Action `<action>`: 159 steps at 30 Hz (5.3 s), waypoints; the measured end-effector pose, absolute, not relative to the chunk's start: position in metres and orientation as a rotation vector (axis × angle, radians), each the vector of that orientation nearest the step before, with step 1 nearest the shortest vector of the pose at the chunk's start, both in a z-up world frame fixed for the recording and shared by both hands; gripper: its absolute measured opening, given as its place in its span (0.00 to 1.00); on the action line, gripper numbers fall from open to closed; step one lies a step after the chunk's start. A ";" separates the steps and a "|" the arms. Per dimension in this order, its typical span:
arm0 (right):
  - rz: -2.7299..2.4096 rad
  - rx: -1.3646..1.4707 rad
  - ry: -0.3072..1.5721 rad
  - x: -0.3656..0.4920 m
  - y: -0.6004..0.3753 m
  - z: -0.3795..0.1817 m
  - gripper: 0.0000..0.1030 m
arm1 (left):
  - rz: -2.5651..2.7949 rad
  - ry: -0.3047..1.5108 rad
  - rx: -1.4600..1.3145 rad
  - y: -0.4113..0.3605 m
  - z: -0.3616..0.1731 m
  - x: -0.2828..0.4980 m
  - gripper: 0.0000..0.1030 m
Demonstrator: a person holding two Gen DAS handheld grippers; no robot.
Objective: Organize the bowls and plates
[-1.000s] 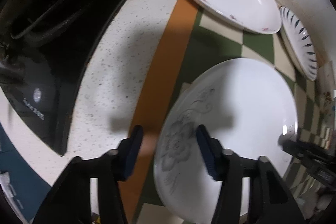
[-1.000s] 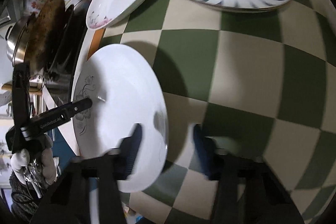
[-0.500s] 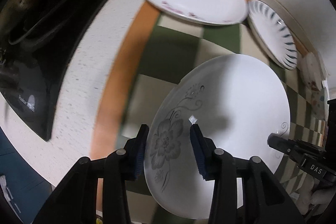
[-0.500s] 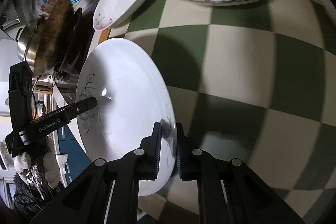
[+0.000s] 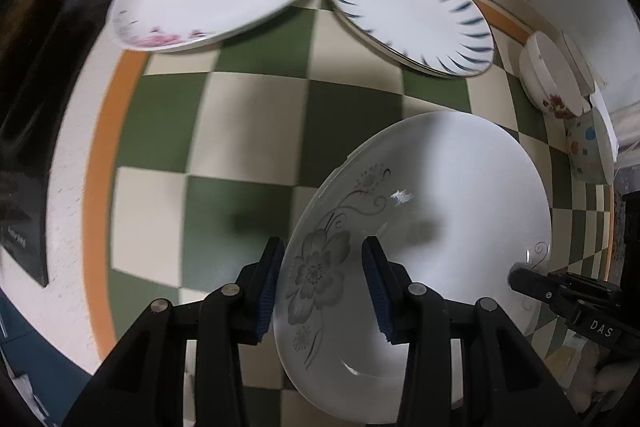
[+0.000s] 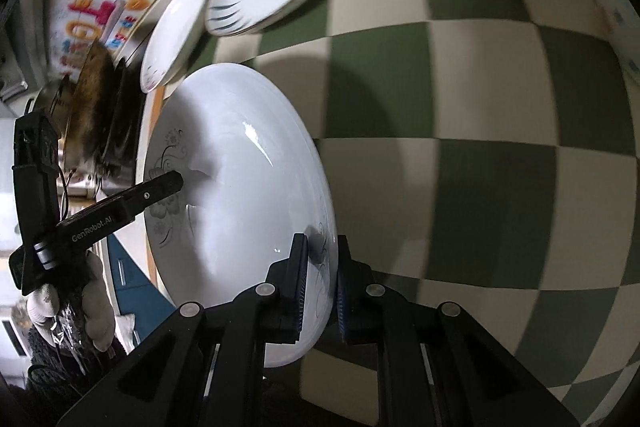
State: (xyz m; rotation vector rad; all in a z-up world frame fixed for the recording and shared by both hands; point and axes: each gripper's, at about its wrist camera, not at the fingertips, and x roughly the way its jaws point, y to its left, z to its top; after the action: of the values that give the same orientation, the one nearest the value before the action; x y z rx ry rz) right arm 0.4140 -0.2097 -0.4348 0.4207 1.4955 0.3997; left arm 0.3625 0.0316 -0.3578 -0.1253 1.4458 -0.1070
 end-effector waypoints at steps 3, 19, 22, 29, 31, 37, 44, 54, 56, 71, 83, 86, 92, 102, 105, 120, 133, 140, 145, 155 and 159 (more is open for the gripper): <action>0.374 0.441 1.497 0.415 -0.222 -0.440 0.14 | -0.124 1.455 -0.103 0.023 -0.362 0.368 0.37; 0.271 0.481 1.485 0.412 -0.249 -0.447 0.14 | -0.183 1.490 -0.050 -0.009 -0.387 0.398 0.37; 0.240 0.474 1.488 0.410 -0.247 -0.450 0.16 | -0.198 1.490 -0.042 -0.010 -0.389 0.399 0.37; 0.171 0.457 1.519 0.415 -0.238 -0.445 0.19 | -0.232 1.506 -0.028 0.003 -0.381 0.399 0.37; 0.120 0.445 1.491 0.419 -0.242 -0.428 0.19 | -0.202 1.446 -0.034 0.020 -0.357 0.396 0.37; 0.124 0.409 1.349 0.453 -0.218 -0.347 0.29 | -0.062 1.284 -0.136 0.093 -0.300 0.421 0.40; 0.373 0.249 1.254 0.577 -0.101 -0.329 0.41 | 0.084 1.302 -0.330 0.173 -0.332 0.482 0.40; 0.532 -0.040 1.303 0.708 0.019 -0.385 0.41 | 0.186 1.347 -0.445 0.216 -0.374 0.519 0.40; 0.538 -0.055 1.329 0.721 0.026 -0.399 0.41 | 0.190 1.346 -0.459 0.218 -0.380 0.524 0.40; 0.648 0.041 1.394 0.745 0.030 -0.441 0.17 | 0.174 1.297 -0.435 0.220 -0.387 0.534 0.32; 0.617 0.109 1.334 0.701 -0.028 -0.395 0.15 | 0.092 1.271 -0.403 0.191 -0.341 0.518 0.32; 0.600 0.137 1.313 0.684 -0.051 -0.376 0.15 | 0.052 1.251 -0.368 0.177 -0.320 0.511 0.32; 0.536 0.229 1.271 0.627 -0.110 -0.341 0.15 | -0.043 1.230 -0.303 0.133 -0.288 0.489 0.32; 0.402 0.358 1.214 0.518 -0.201 -0.315 0.15 | -0.201 1.249 -0.188 0.075 -0.270 0.438 0.32; 0.371 0.372 1.219 0.488 -0.216 -0.318 0.15 | -0.233 1.272 -0.145 0.058 -0.275 0.423 0.32; 0.255 0.467 1.353 0.389 -0.265 -0.400 0.15 | -0.276 1.466 0.052 0.004 -0.344 0.389 0.32; 0.252 0.431 1.418 0.389 -0.259 -0.420 0.15 | -0.224 1.513 0.169 -0.015 -0.357 0.381 0.32; 0.252 0.394 1.453 0.396 -0.255 -0.413 0.15 | -0.217 1.505 0.203 -0.025 -0.358 0.375 0.32; 0.260 0.408 1.512 0.398 -0.256 -0.411 0.16 | -0.218 1.515 0.181 -0.030 -0.359 0.376 0.32; 0.237 0.457 1.448 0.421 -0.279 -0.372 0.18 | -0.183 1.410 0.074 -0.011 -0.302 0.413 0.32; 0.270 0.497 1.386 0.465 -0.273 -0.345 0.27 | -0.162 1.394 -0.004 0.005 -0.289 0.464 0.32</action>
State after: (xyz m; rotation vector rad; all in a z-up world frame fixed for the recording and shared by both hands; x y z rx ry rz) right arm 0.4647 -0.2729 -0.3447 0.4973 1.3862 0.2696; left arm 0.4637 0.0051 -0.2887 -0.0038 1.3944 -0.1623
